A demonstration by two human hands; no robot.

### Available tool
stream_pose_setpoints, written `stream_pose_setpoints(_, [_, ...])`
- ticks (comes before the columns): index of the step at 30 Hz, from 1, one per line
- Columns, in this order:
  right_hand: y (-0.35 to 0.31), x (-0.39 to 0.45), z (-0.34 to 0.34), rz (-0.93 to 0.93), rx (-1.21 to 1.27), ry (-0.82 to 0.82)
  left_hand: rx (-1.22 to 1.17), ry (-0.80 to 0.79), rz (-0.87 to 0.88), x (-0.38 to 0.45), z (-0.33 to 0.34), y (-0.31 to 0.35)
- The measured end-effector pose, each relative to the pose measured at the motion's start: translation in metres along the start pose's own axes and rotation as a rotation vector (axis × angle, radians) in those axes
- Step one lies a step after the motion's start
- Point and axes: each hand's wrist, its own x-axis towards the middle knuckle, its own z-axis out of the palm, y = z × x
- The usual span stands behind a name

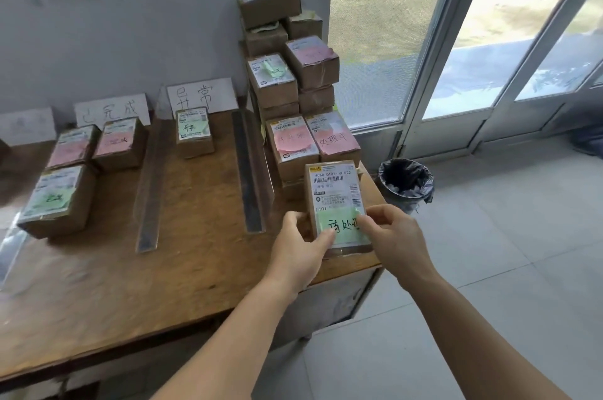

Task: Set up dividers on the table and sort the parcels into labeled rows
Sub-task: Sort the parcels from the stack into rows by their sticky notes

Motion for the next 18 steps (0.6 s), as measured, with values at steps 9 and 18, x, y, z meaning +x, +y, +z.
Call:
stream_pose_setpoints(9, [-0.042, 0.028, 0.003, -0.099, 0.170, -0.012, -0.133, 0.102, 0.118, 0.015, -0.020, 0.037])
stream_pose_setpoints(18, [-0.057, 0.089, 0.026, -0.144, -0.150, 0.004, -0.144, 0.282, 0.185, 0.054, -0.065, 0.070])
